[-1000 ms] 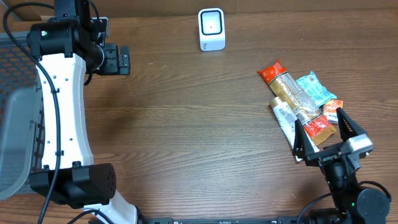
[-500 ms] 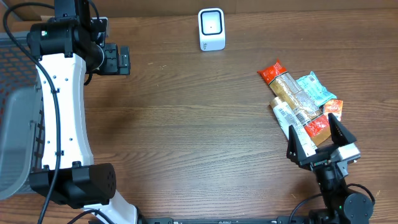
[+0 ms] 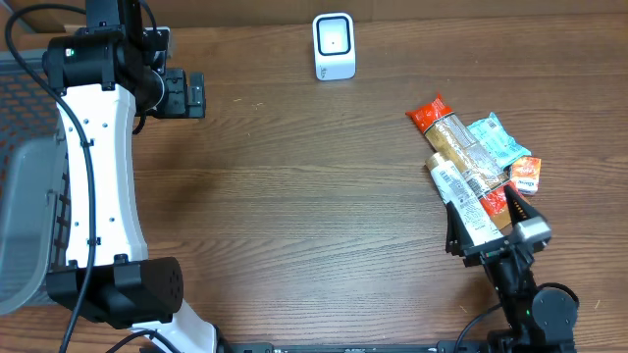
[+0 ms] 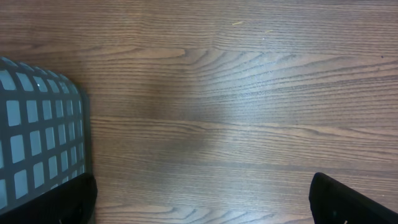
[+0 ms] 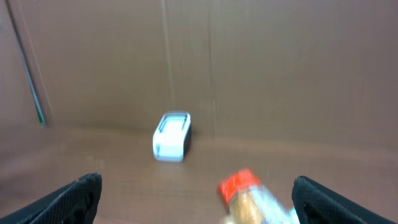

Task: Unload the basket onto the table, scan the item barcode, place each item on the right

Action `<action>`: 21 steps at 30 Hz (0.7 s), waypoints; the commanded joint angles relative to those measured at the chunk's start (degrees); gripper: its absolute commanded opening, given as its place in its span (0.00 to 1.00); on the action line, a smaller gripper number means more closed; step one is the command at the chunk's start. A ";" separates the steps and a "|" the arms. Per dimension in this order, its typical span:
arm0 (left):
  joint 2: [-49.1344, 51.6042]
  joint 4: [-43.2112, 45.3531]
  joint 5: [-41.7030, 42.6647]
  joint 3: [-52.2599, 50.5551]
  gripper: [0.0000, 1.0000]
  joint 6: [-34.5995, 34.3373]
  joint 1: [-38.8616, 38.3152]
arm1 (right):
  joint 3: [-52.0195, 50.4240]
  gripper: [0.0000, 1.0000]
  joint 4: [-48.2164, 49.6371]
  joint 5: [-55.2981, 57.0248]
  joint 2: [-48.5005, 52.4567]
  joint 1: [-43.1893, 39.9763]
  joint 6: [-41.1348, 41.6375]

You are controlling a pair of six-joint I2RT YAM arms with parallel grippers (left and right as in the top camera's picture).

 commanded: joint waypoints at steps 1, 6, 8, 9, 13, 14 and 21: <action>0.57 0.02 -0.31 0.11 1.00 1.05 -0.37 | -0.61 1.00 -4.52 0.15 -0.63 0.48 0.22; 0.57 0.02 -0.31 0.11 1.00 1.05 -0.37 | -0.63 1.00 -5.53 0.35 -0.63 0.48 0.22; 0.57 0.02 -0.31 0.11 1.00 1.05 -0.37 | -0.63 1.00 -5.53 0.35 -0.63 0.48 0.22; 0.57 0.02 -0.31 0.11 1.00 1.05 -0.37 | -0.63 1.00 -5.53 0.35 -0.63 0.48 0.22; 0.57 0.02 -0.31 0.11 1.00 1.05 -0.37 | -0.61 1.00 -5.53 0.35 -0.63 0.48 0.22; 0.57 0.02 -0.31 0.11 1.00 1.05 -0.37 | -0.61 1.00 -5.53 0.35 -0.63 0.48 0.22; 0.57 0.02 -0.31 0.11 1.00 1.05 -0.37 | -0.61 1.00 -5.53 0.35 -0.63 0.48 0.22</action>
